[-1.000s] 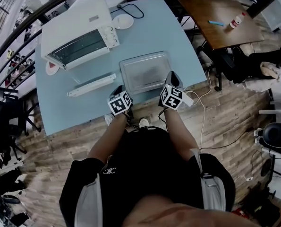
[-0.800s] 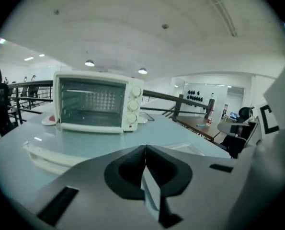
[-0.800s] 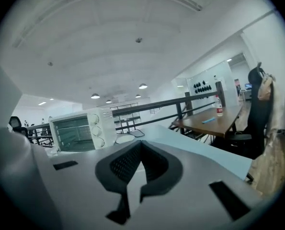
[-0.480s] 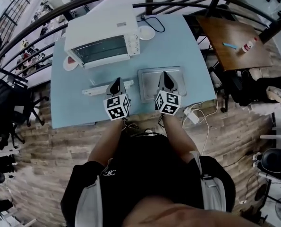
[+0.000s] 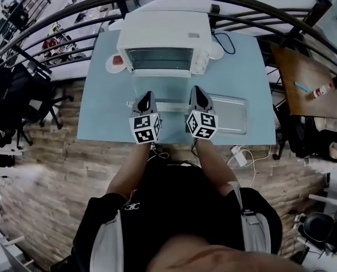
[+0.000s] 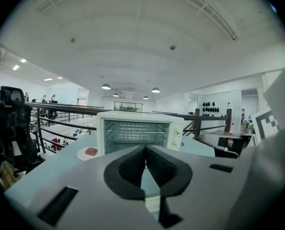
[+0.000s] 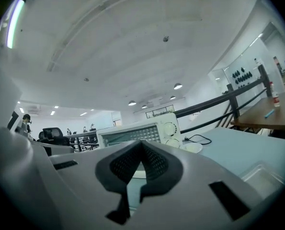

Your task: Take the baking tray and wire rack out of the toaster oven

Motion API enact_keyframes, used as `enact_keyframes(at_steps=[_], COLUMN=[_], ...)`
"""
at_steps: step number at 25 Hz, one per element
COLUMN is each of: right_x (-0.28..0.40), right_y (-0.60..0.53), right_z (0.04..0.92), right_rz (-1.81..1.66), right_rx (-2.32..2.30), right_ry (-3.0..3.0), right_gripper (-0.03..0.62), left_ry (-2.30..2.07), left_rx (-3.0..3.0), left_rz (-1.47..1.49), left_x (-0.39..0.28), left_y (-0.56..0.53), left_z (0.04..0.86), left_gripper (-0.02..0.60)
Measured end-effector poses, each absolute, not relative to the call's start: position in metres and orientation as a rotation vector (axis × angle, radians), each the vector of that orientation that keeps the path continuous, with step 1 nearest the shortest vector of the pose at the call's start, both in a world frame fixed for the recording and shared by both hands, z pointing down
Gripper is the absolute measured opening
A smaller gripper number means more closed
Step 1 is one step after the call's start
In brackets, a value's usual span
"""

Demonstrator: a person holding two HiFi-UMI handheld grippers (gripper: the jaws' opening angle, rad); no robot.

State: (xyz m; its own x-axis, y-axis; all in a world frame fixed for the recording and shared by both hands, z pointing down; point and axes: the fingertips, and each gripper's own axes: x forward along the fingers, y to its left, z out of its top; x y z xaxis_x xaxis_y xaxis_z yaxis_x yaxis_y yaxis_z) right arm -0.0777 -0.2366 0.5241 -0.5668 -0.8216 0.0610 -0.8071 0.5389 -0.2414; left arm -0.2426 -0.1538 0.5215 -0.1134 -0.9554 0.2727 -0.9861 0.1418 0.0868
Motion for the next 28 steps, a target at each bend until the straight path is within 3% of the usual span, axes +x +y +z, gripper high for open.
enact_keyframes(at_steps=[13, 15, 16, 18, 23, 28], right_x=[-0.167, -0.17, -0.17, -0.168, -0.169, -0.168], right_y=[-0.284, -0.295, -0.302, -0.316, -0.354, -0.389], right_z=[0.522, 0.527, 0.53, 0.537, 0.549, 0.554], right_rz=[-0.563, -0.705, -0.79, -0.955, -1.218, -1.295], right_rx=[-1.383, -1.364, -1.358, -1.334, -1.257, -1.228], right_ry=[2.636, 2.541, 2.473, 2.33, 2.029, 1.857], right_gripper=[0.003, 0.114, 0.159, 0.158, 0.155, 0.14], left_ry=[-2.067, -2.019, -1.979, -1.843, -1.478, -1.352], left_rx=[1.903, 1.884, 1.862, 1.781, 1.527, 1.358], left_rz=[0.051, -0.009, -0.07, -0.269, -0.791, -1.015], left_x=[-0.33, -0.342, -0.347, -0.354, -0.373, -0.399], left_y=[-0.2, -0.211, -0.216, -0.23, -0.268, -0.3], left_z=[0.518, 0.521, 0.523, 0.527, 0.54, 0.554], left_gripper=[0.018, 0.02, 0.029, 0.126, 0.176, 0.202])
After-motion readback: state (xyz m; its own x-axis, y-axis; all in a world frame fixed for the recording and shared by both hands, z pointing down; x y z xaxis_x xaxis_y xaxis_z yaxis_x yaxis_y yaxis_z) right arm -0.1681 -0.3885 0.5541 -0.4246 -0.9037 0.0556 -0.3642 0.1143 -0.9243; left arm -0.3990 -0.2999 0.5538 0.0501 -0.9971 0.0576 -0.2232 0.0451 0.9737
